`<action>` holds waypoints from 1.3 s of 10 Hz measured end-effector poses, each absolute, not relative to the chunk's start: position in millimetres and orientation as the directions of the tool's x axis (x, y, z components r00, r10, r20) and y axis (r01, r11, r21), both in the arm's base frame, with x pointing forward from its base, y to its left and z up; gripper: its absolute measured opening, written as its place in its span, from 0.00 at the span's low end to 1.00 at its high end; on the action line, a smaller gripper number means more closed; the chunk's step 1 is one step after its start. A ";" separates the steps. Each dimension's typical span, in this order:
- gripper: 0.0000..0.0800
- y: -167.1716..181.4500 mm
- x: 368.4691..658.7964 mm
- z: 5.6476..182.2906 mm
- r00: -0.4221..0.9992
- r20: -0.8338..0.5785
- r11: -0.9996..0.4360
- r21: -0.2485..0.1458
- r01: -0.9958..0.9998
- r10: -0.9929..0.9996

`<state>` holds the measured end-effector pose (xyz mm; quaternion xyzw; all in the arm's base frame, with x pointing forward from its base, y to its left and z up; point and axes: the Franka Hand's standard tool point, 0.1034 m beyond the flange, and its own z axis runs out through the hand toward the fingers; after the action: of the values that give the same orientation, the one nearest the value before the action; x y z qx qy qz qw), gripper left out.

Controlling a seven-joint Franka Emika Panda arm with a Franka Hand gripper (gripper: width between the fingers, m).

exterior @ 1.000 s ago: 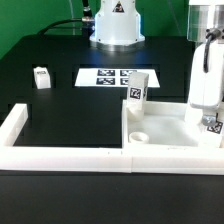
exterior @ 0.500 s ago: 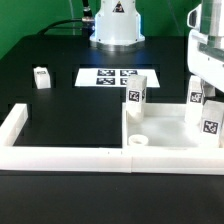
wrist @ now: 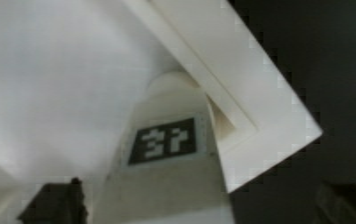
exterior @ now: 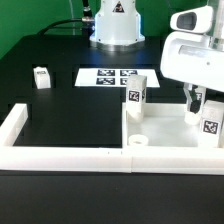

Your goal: Assemble square table

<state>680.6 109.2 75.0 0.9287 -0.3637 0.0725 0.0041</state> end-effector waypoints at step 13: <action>0.37 104.6 674.0 71.8 -0.393 -0.139 0.410 -0.135 -0.902 -0.909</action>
Offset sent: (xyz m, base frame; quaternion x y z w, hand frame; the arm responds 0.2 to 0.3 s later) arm 0.0000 0.0000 0.0000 0.0000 0.0000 0.1296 0.9916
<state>674.0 104.6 71.8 0.5426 -0.8343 0.0187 -0.0955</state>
